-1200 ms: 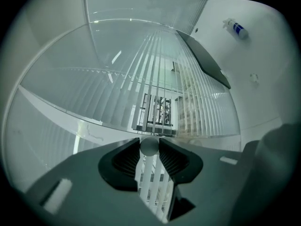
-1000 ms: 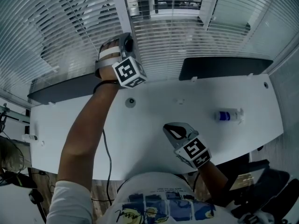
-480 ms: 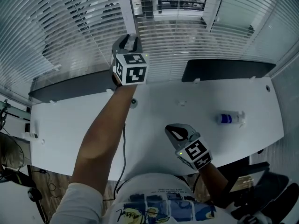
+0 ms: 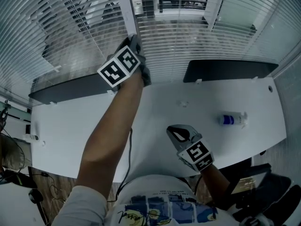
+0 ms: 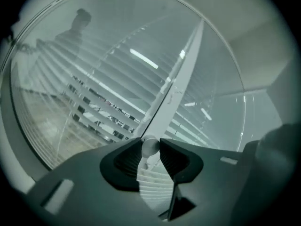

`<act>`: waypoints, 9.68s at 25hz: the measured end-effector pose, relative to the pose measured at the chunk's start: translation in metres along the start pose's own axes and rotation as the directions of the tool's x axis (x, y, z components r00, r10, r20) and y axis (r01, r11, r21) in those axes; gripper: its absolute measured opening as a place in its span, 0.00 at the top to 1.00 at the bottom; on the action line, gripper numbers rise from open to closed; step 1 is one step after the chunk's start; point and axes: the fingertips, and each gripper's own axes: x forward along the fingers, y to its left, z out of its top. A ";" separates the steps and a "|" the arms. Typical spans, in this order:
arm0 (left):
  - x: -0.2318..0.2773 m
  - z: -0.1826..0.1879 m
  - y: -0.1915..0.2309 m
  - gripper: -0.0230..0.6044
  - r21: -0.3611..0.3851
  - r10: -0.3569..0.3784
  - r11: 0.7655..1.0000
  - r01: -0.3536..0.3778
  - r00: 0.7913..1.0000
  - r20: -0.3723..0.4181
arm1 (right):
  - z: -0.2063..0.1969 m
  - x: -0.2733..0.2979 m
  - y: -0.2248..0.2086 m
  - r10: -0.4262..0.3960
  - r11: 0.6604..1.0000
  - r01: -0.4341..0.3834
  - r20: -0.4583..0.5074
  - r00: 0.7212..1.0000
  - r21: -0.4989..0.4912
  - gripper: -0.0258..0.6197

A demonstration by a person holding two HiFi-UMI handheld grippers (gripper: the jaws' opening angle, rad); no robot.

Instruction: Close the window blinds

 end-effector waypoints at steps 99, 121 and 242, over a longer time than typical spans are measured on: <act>-0.006 -0.008 -0.015 0.68 0.947 0.136 0.321 -0.033 0.991 -0.011 | -0.008 -0.004 -0.004 -0.020 1.000 0.020 0.011 1.000 0.012 0.94; 0.009 -0.030 -0.017 0.72 0.897 0.151 -0.424 0.125 0.986 -0.066 | -0.006 -0.001 -0.001 -0.007 1.000 0.007 0.001 1.000 0.009 0.94; 0.010 -0.008 -0.019 0.77 0.993 0.192 0.118 -0.004 0.981 -0.019 | -0.007 -0.004 -0.009 -0.026 0.999 0.027 -0.018 0.999 0.024 0.94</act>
